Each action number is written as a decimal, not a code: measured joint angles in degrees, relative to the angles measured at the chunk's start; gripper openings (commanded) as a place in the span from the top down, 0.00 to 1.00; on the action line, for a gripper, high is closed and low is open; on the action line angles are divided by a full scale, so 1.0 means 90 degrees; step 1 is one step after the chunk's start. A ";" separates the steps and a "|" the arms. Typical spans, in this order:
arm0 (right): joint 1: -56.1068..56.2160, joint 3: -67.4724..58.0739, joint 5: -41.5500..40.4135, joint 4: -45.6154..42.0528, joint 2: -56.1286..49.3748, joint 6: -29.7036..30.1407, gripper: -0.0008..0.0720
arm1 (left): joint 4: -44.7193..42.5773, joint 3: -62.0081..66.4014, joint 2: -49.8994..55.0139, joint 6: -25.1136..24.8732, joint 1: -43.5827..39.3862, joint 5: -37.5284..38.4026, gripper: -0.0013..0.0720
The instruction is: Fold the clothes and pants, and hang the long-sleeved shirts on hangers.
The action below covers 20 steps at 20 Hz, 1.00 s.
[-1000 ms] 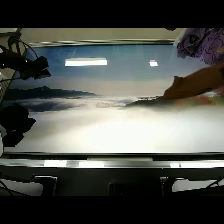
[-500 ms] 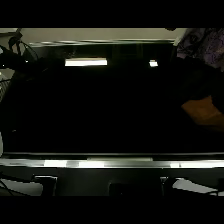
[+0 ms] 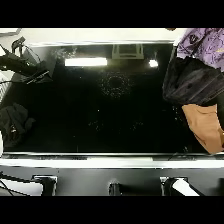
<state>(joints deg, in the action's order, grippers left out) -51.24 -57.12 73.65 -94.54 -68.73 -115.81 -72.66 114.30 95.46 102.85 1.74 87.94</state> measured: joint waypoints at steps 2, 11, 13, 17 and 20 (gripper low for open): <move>-0.0002 0.0216 -0.0015 -0.0211 0.0114 -0.0027 0.95 | 0.0000 -0.0002 0.0000 0.0000 0.0000 0.0005 0.96; -0.0002 0.0583 -0.0034 -0.0794 0.0262 0.0114 0.94 | 0.0000 -0.0002 0.0000 -0.0002 0.0000 -0.0061 0.96; -0.0002 0.0597 -0.0066 -0.0860 0.0262 0.0245 0.80 | 0.0000 -0.0002 0.0000 0.0000 0.0000 -0.0095 0.96; -0.0002 0.0605 -0.0192 -0.0957 0.0262 0.0440 0.41 | 0.0000 -0.0002 0.0000 0.0000 0.0000 -0.0146 0.96; 0.0007 0.0495 -0.0357 -0.0874 0.0274 0.0651 0.42 | -0.0002 -0.0002 -0.0024 -0.0007 0.0000 -0.0274 0.96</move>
<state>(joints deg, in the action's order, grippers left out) -51.18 -52.66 70.43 -102.41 -66.26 -109.95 -72.69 114.28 95.24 102.78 1.74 85.47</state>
